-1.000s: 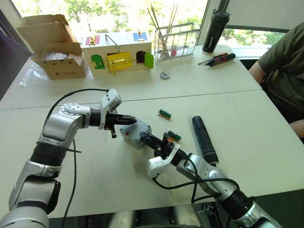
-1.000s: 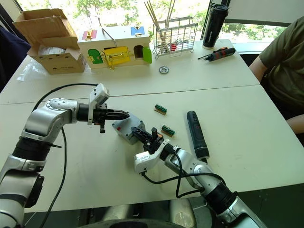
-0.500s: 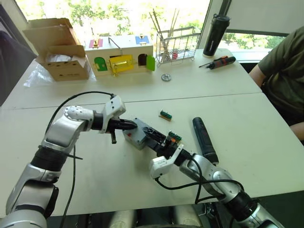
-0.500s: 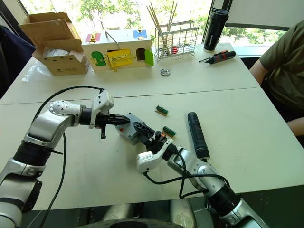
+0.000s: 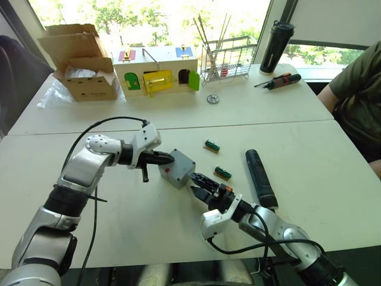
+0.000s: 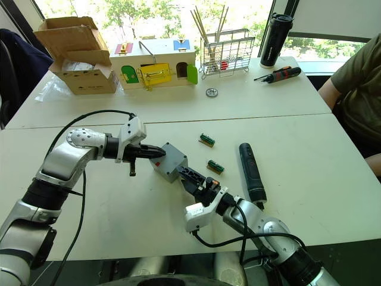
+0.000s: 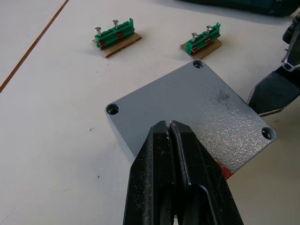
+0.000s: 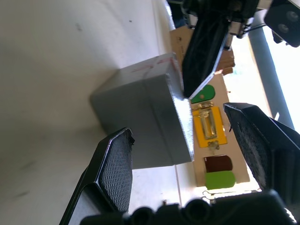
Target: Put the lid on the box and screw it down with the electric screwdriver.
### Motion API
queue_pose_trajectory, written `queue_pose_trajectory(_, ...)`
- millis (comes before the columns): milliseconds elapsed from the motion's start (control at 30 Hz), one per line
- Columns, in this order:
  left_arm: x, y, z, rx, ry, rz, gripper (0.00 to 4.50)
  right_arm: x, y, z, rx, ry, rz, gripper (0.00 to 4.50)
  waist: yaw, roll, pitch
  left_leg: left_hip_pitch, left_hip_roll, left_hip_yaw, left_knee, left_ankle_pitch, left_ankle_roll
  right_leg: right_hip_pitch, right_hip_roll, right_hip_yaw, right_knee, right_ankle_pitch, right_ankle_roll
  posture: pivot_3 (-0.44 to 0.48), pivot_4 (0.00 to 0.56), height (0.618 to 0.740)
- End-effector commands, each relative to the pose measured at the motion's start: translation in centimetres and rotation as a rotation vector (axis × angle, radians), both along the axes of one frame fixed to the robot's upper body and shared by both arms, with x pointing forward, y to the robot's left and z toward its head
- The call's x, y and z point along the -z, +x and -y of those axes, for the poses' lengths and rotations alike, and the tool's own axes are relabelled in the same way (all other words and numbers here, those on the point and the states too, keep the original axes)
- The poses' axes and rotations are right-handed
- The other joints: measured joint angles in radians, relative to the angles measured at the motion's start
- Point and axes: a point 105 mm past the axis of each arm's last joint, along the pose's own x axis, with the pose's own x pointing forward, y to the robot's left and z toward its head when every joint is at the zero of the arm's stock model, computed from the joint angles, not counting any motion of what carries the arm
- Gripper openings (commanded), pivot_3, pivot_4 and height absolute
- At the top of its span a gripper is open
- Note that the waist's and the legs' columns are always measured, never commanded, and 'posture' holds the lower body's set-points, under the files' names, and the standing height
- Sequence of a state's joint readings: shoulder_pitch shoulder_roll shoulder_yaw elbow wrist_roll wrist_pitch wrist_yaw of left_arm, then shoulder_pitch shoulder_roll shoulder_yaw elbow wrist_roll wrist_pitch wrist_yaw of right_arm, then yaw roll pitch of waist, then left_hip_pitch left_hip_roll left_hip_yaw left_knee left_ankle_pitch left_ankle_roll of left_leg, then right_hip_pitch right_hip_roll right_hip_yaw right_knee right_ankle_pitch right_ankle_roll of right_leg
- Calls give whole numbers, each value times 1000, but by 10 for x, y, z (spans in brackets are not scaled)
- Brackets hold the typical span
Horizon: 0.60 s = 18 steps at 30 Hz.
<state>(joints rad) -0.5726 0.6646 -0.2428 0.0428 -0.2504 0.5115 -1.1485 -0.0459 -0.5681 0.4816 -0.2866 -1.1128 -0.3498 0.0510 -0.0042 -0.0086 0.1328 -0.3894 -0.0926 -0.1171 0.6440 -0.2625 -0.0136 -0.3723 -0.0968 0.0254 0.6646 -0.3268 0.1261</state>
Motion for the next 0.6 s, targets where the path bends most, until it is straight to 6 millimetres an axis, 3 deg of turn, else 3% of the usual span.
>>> queue_pose_trajectory(33, 34, -5, -6, -35, 64, -105, 40, -30, -3, 0, -19, 103, 74, 3399, 0, 0, 0, 0, 0, 0, 0, 0, 0, 0, 0, 0, 0, 0, 0, 0, 150, 740)
queue_pose_trajectory(133, 6, -3, -1, -48, -86, -110, 40, -45, -3, 3, -4, 213, 43, 3399, 1, 0, 0, 0, 0, 0, 0, 0, 0, 0, 0, 0, 0, 0, 0, 0, 150, 740)
queue_pose_trajectory(233, -37, -3, -9, -67, -238, -133, 40, -61, -5, 6, 0, 377, -99, 3399, -5, 0, 1, -2, 0, 0, 0, 0, 0, 1, 0, 0, 0, 0, 0, 0, 150, 740)
queue_pose_trajectory(300, -65, 4, -21, -132, -322, -134, 40, -66, -4, 10, 22, 506, -285, 2911, -9, -3, 4, -4, 1, 0, 0, 0, 0, -1, 0, 0, 0, 0, 0, 0, 150, 740)
queue_pose_trajectory(367, -80, 13, -36, -219, -368, -115, 40, -70, 1, 13, 53, 641, -460, 2364, -10, -6, 8, -5, 2, -2, 0, 0, 0, -1, 1, -1, 0, 0, 0, 0, 150, 740)
queue_pose_trajectory(467, -80, 24, -56, -336, -364, -76, 40, -75, 11, 15, 92, 840, -694, 989, -12, -5, 8, -4, 2, -2, -1, 0, 0, -1, 1, -1, 0, 0, 0, 0, 150, 740)
queue_pose_trajectory(533, -66, 27, -62, -381, -328, -70, 40, -75, 20, 16, 127, 948, -828, 18, -11, -4, 8, -3, 2, -2, -2, 0, -1, -1, 1, -1, 0, 0, 0, 0, 150, 740)
queue_pose_trajectory(600, -48, 26, -63, -394, -284, -77, 40, -71, 25, 18, 164, 984, -928, 18, -10, -4, 8, -3, 2, -2, -2, 0, -1, -1, 1, -1, 0, 0, 0, 0, 150, 740)
